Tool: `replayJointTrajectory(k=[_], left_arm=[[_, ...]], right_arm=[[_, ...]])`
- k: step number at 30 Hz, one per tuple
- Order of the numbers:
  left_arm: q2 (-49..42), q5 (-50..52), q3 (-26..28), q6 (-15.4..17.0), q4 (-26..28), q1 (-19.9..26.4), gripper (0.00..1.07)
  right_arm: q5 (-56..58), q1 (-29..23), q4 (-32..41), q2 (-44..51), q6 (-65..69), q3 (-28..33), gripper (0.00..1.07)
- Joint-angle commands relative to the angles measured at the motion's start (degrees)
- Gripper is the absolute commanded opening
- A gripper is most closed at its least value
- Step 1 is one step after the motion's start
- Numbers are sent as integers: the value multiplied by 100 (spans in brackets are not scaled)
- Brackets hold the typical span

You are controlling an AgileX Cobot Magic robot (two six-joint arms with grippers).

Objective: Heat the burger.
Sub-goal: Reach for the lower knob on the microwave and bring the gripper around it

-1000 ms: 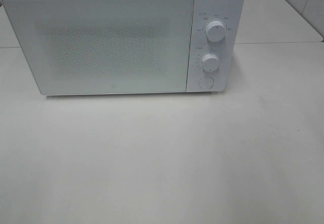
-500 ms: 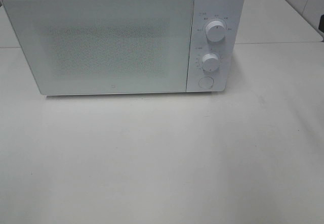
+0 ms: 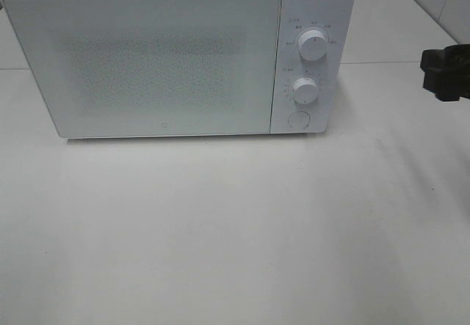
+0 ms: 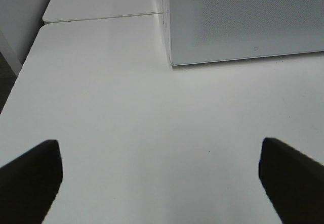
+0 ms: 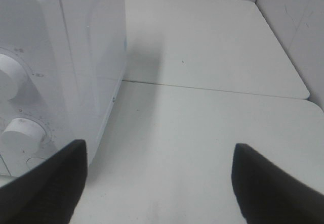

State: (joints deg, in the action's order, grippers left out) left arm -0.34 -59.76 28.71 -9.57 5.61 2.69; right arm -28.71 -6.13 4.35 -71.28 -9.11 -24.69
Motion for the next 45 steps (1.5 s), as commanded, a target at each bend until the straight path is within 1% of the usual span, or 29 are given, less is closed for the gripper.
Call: replayJointTrajectory(k=[1, 2, 3, 5, 6, 7, 8, 9, 10, 11, 13, 14, 15, 16, 17, 18, 19, 21, 22, 23, 24, 26, 27, 28, 30, 31, 32, 35, 45], left_arm=[[-132, 0, -17, 23, 17, 29, 98], [-132, 0, -17, 23, 17, 29, 98], [-132, 0, -17, 23, 17, 29, 98], [-132, 0, -17, 23, 17, 29, 98], [-132, 0, -17, 23, 17, 29, 98], [-132, 0, -17, 23, 17, 29, 98], [-132, 0, -17, 23, 17, 29, 98], [-132, 0, -17, 23, 17, 29, 98], [-132, 0, -17, 23, 17, 29, 98], [-132, 0, -17, 23, 17, 29, 98], [-132, 0, -17, 23, 17, 29, 98], [-132, 0, -17, 23, 17, 29, 98], [-132, 0, -17, 23, 17, 29, 98], [-132, 0, -17, 23, 17, 29, 98], [-132, 0, -17, 23, 17, 29, 98], [-132, 0, -17, 23, 17, 29, 98], [-132, 0, -17, 23, 17, 29, 98], [-132, 0, -17, 23, 17, 29, 98], [-132, 0, -17, 23, 17, 29, 98], [-132, 0, -17, 23, 17, 29, 98], [-132, 0, -17, 23, 17, 29, 98], [-132, 0, -17, 23, 17, 29, 98], [-132, 0, -17, 23, 17, 29, 98], [-132, 0, -17, 23, 17, 29, 98], [-132, 0, -17, 23, 17, 29, 98], [-132, 0, -17, 23, 17, 29, 98], [-132, 0, -17, 23, 17, 29, 98], [-132, 0, -17, 23, 17, 29, 98], [-132, 0, -17, 23, 17, 29, 98]], right_arm=[[-596, -487, 785, -252, -917, 17, 76], [-882, -779, 1266, -413, -1197, 17, 76], [-882, -779, 1266, -413, -1197, 17, 76], [-1352, -1180, 1753, -653, -1415, 17, 76], [-1352, -1180, 1753, -653, -1415, 17, 76], [-1530, -1318, 1896, -733, -1450, 17, 76], [-1851, -1587, 2131, -871, -1473, 17, 76], [-1851, -1587, 2131, -871, -1473, 17, 76], [-2005, -1725, 2263, -945, -1478, 17, 76], [-2269, -1971, 2544, -1071, -1478, 17, 76], [-2384, -2080, 2664, -1152, -1484, 17, 76], [-2647, -2338, 2962, -1306, -1501, 17, 76], [-2647, -2338, 2962, -1306, -1501, 17, 76], [-2882, -2601, 3209, -1444, -1570, 17, 76], [-2882, -2601, 3209, -1444, -1570, 17, 76], [-2968, -2727, 3317, -1513, -1633, 17, 76], [-3151, -2962, 3581, -1639, -1776, 17, 76], [-3214, -3054, 3707, -1690, -1828, 11, 76], [-3352, -3249, 3936, -1805, -1891, 11, 76], [-3352, -3249, 3936, -1805, -1891, 11, 76], [-3541, -3449, 4171, -1908, -1948, 11, 76], [-3604, -3547, 4257, -1948, -1971, 11, 76], [-3770, -3718, 4440, -2028, -1971, 6, 76], [-3770, -3718, 4440, -2028, -1971, 6, 76], [-4016, -3999, 4641, -2154, -1988, 0, 76], [-4016, -3999, 4641, -2154, -1988, 0, 76], [-4160, -4165, 4721, -2246, -1994, -34, 76], [-4228, -4303, 4819, -2378, -1994, -138, 76], [-4326, -4297, 4813, -2916, -1948, -498, 76]])
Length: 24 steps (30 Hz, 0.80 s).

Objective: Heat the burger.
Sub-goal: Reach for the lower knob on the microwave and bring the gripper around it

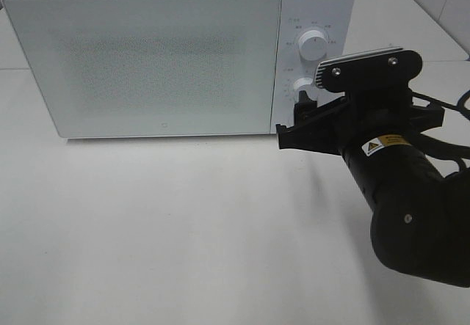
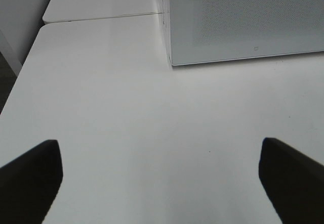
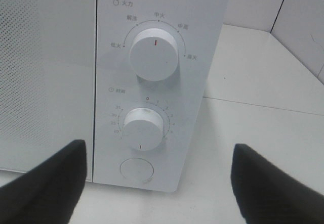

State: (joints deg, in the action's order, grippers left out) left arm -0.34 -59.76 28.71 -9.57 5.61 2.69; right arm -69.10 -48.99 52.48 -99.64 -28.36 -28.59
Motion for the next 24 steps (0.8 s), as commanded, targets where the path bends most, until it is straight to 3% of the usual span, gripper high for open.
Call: replayJointTrajectory(k=[1, 24], left_arm=[[-132, 0, -17, 23, 17, 29, 98], [-126, 0, -17, 23, 17, 29, 98]], right_arm=[[-292, -11, 11, -120, -23, -155, 76], [-235, 292, -57, -911, 281, -934, 76]])
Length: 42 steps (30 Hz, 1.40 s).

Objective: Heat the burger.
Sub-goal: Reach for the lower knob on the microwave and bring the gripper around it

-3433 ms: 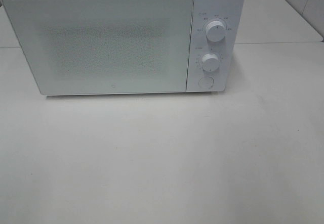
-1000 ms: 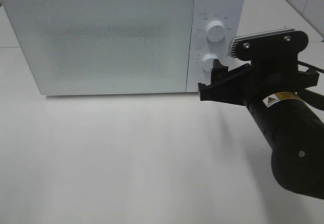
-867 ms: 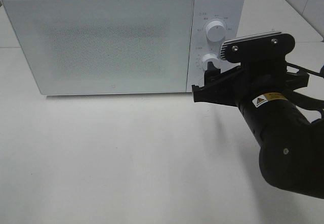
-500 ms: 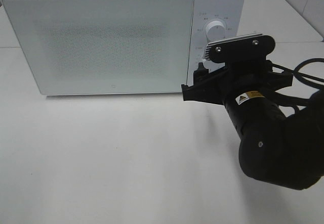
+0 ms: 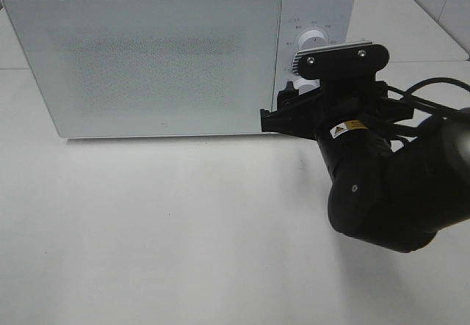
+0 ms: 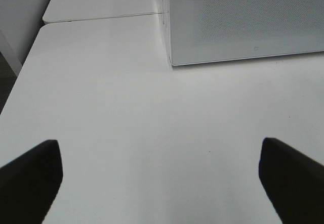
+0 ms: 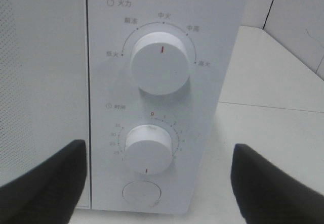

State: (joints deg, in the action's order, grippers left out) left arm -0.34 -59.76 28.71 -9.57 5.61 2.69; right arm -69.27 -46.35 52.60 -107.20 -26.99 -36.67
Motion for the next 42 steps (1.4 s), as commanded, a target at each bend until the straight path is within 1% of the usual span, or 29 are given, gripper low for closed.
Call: replayJointTrajectory(k=[1, 7, 9, 13, 21, 25, 30, 37, 42], left_arm=[[-126, 0, -17, 23, 17, 29, 98], [-126, 0, -17, 23, 17, 29, 98], [-126, 0, -17, 23, 17, 29, 98], [-126, 0, -17, 17, 11, 29, 98], [-126, 0, -17, 17, 11, 29, 98], [-126, 0, -17, 17, 11, 29, 98], [-126, 0, -17, 17, 11, 29, 98], [-126, 0, -17, 17, 11, 29, 98], [-126, 0, -17, 17, 11, 29, 98]], right_arm=[[-206, 29, -63, -246, 269, -201, 76], [-155, 160, -86, -384, 424, -355, 76], [46, 309, -367, -521, 435, -533, 76], [86, 418, -510, -636, 441, -636, 76], [109, 424, -533, -865, 487, -859, 76], [223, 561, -659, -1054, 579, -1020, 76], [246, 688, -791, -1117, 682, -1066, 76], [241, 705, -802, -1117, 716, -1066, 76], [286, 871, -882, -1175, 745, -1152, 76]])
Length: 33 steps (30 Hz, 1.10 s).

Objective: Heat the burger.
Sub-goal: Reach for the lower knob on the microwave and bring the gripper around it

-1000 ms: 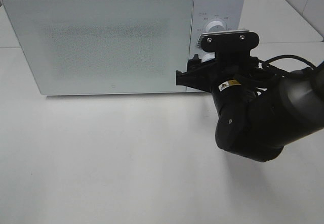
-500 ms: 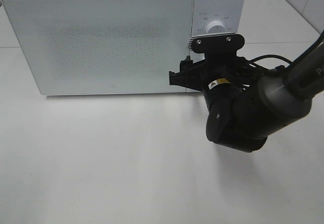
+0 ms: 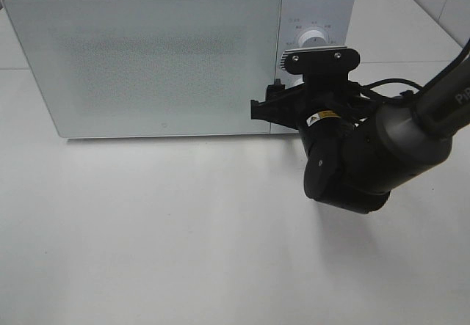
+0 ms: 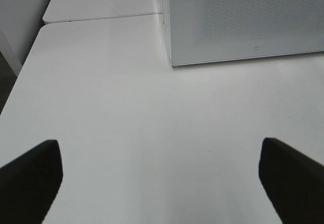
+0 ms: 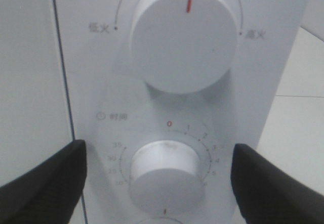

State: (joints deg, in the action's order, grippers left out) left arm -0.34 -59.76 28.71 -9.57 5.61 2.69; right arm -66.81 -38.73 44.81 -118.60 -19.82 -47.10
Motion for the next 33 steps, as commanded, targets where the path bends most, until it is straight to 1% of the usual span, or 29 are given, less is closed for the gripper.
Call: replayJointTrajectory(k=[1, 11, 14, 15, 16, 17, 18, 19, 20, 21, 22, 23, 24, 25, 26, 27, 33], left_arm=[[-126, 0, -17, 17, 11, 29, 98], [-126, 0, -17, 17, 11, 29, 98], [-126, 0, -17, 17, 11, 29, 98], [-126, 0, -17, 17, 11, 29, 98], [-126, 0, -17, 17, 11, 29, 98], [-126, 0, -17, 17, 11, 29, 98], [-126, 0, -17, 17, 11, 29, 98], [-126, 0, -17, 17, 11, 29, 98], [-126, 0, -17, 17, 11, 29, 98], [-126, 0, -17, 17, 11, 29, 98], [-126, 0, -17, 17, 11, 29, 98], [-126, 0, -17, 17, 11, 29, 98], [-126, 0, -17, 17, 11, 29, 98], [-126, 0, -17, 17, 11, 29, 98], [-126, 0, -17, 17, 11, 29, 98], [-126, 0, -17, 17, 11, 29, 98], [-126, 0, -17, 17, 11, 29, 98]], right_arm=[[97, 120, -195, -80, 29, -178, 76], [86, 126, -183, -92, 23, -223, 76], [86, 126, -183, -92, 23, -223, 74], [86, 126, -143, -92, 23, -223, 71], [86, 126, -143, -92, 23, -223, 71], [86, 126, -143, -92, 23, -223, 69], [86, 126, -143, -92, 23, -223, 61], [86, 126, -143, -92, 23, -223, 61], [97, 126, -143, -92, 23, -223, 49], [97, 126, -143, -92, 23, -223, 49], [132, 126, -132, -92, 23, -223, 34], [132, 126, -132, -92, 0, -223, 28], [132, 126, -132, -92, 0, -223, 28], [126, 126, -138, -92, -29, -223, 14], [126, 126, -138, -92, -29, -223, 14], [126, 126, -143, -92, -126, -223, 1], [126, 126, -149, -92, -149, -223, 0]])
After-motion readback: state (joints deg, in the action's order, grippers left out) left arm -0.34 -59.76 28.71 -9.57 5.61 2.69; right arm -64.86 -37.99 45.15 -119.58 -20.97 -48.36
